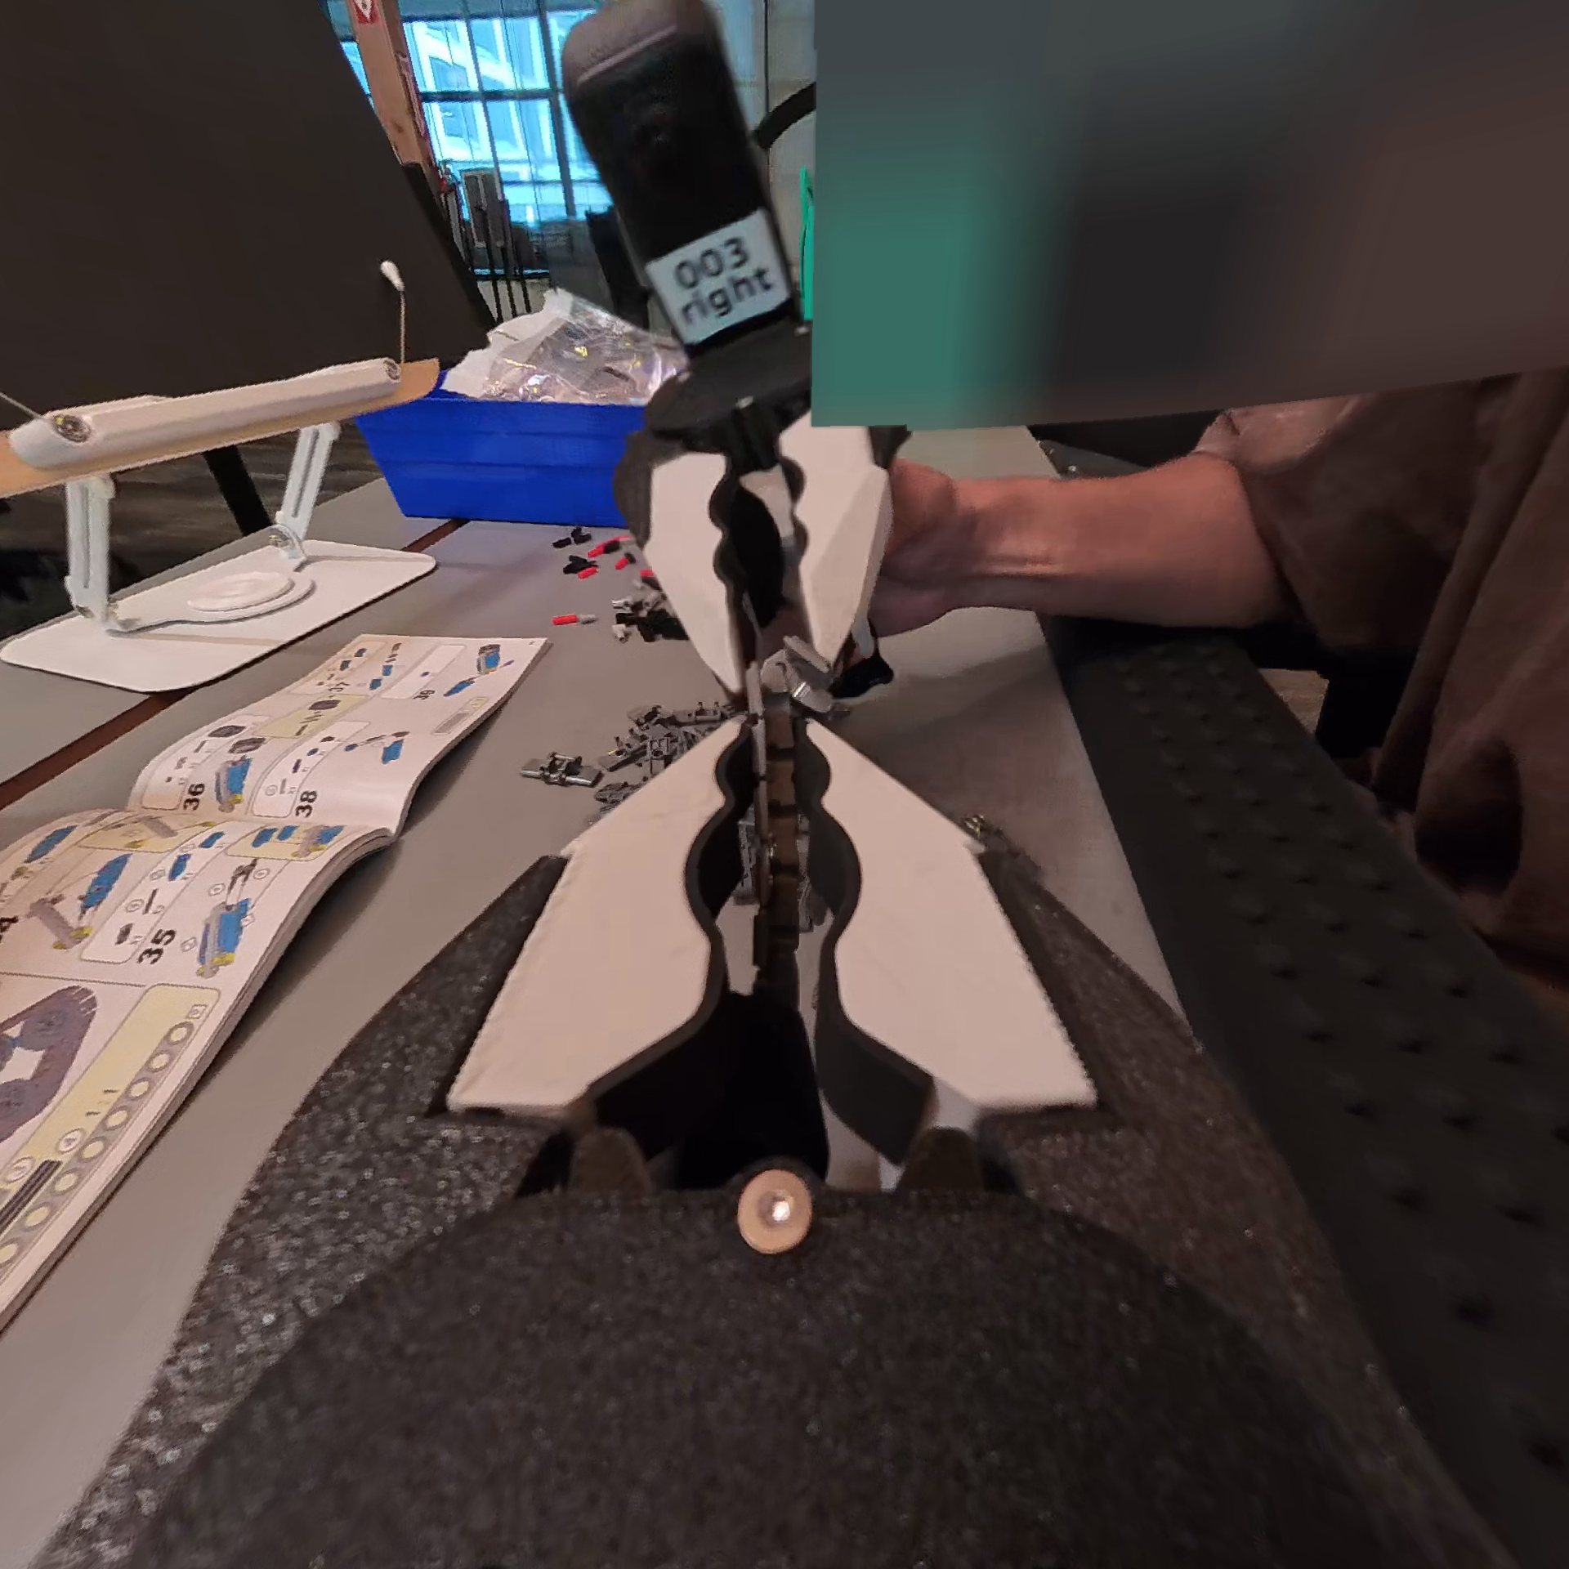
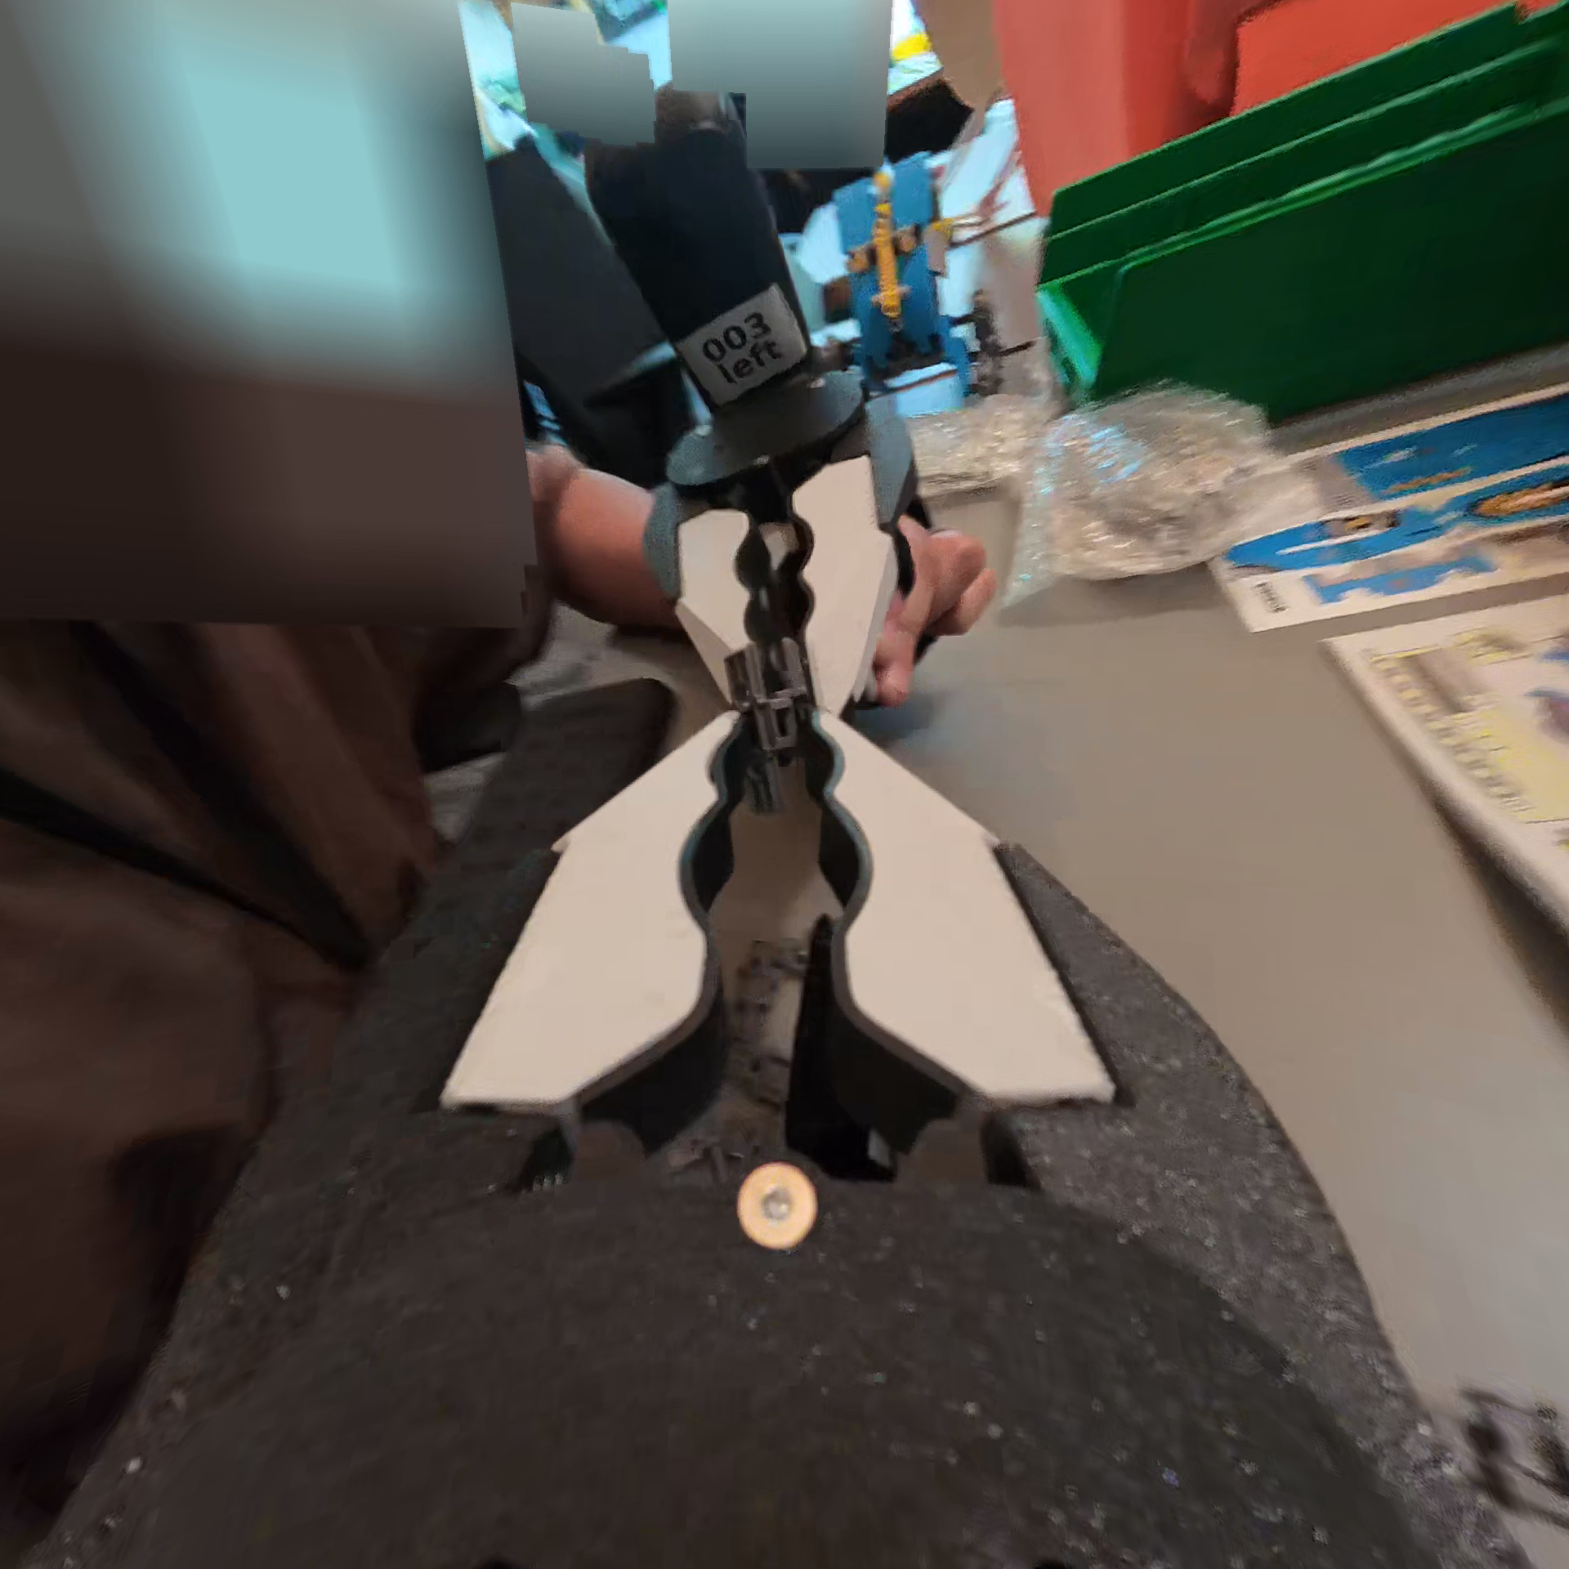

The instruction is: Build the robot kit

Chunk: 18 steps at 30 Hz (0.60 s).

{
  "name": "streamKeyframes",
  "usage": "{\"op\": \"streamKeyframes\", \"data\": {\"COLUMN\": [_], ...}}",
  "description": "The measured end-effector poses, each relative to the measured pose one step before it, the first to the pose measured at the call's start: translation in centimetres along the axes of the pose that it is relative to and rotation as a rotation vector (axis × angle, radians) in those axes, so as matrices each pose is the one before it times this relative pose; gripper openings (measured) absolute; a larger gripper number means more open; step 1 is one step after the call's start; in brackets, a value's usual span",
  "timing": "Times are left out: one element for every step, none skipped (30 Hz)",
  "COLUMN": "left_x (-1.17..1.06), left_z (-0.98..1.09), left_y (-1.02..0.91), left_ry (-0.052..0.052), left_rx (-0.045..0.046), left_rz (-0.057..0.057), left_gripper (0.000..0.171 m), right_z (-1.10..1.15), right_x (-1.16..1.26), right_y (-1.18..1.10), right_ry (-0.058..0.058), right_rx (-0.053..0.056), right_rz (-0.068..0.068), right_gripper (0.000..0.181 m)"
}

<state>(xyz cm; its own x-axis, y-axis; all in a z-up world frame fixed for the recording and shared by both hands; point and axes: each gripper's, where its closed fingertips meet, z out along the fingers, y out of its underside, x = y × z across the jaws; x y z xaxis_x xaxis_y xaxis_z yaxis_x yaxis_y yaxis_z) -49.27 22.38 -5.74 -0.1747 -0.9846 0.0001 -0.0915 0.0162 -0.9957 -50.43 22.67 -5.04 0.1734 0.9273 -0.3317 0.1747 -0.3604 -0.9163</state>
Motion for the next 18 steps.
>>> {"op": "streamKeyframes", "data": {"left_x": [-0.078,-0.04,-0.111,-0.111,-0.12,-0.092,-0.117,-0.134,-0.111,-0.13,-0.059,0.025,-0.012,-0.104,-0.1,-0.121,-0.083,-0.038], "left_z": [0.021,0.043,0.017,-0.005,-0.042,-0.066,-0.032,-0.013,-0.02,-0.039,-0.022,0.024,0.049,0.029,0.006,0.013,-0.011,-0.027], "left_y": [0.026,0.108,0.125,0.037,-0.054,-0.106,-0.029,0.049,0.016,-0.059,-0.074,-0.069,0.034,0.087,0.101,0.124,0.111,0.08], "left_ry": [0.0052,0.0045,-0.0025,-0.0009,0.0026,0.0036,-0.0021,-0.006,-0.0045,-0.0038,0.0021,0.0052,-0.0013,-0.0074,-0.0043,-0.0052,-0.004,-0.0048], "left_rx": [0.00601,0.001,0.00075,0.00418,0.00762,0.00926,0.00387,-0.00149,0.00173,0.00545,0.00699,0.00578,-0.00042,-0.00264,-0.00492,-0.00533,-0.00543,-0.00477], "left_rz": [-0.0197,-0.014,-0.0057,-0.0116,-0.0161,-0.0115,-0.0036,0.004,0.0029,-0.0034,-0.0061,-0.0075,-0.0012,0.004,-0.0042,-0.005,-0.0016,0.0014], "left_gripper": [0.007,0.007,0.007,0.007,0.007,0.007,0.007,0.007,0.007,0.007,0.007,0.007,0.007,0.007,0.007,0.007,0.007,0.007], "right_z": [-0.083,-0.038,-0.015,0.011,0.005,-0.009,-0.029,-0.026,-0.023,-0.048,-0.061,0.003,0.085,0.043,0.034,0.062,0.073,0.076], "right_x": [0.305,0.342,0.333,0.155,0.118,0.046,0.089,0.061,-0.042,-0.199,-0.002,-0.011,-0.033,0.1,0.085,0.132,0.064,0.014], "right_y": [-0.047,0.056,0.084,0.006,-0.086,-0.17,-0.099,0.004,-0.035,-0.087,-0.121,-0.069,0.062,0.105,0.116,0.138,0.137,0.111], "right_ry": [0.0609,0.05,0.0344,0.0148,0.0116,0.0111,0.0127,0.009,0.0002,-0.012,0.003,0.0035,0.0003,0.0092,0.0121,0.0183,0.0149,0.0066], "right_rx": [-0.0088,-0.0113,-0.0096,-0.0046,0.001,0.0123,0.0108,0.0024,0.0048,0.0085,0.0081,0.0054,-0.0039,-0.0077,-0.0076,-0.0108,-0.0141,-0.0092], "right_rz": [-0.0616,-0.0525,-0.029,-0.0098,-0.0051,-0.0111,-0.0134,-0.012,-0.0024,0.0023,0.0035,-0.0019,-0.0024,-0.0003,-0.0098,-0.015,-0.0107,-0.0042], "right_gripper": [0.016,0.021,0.025,0.025,0.025,0.024,0.024,0.022,0.019,0.012,0.01,0.01,0.01,0.01,0.01,0.01,0.01,0.01]}}
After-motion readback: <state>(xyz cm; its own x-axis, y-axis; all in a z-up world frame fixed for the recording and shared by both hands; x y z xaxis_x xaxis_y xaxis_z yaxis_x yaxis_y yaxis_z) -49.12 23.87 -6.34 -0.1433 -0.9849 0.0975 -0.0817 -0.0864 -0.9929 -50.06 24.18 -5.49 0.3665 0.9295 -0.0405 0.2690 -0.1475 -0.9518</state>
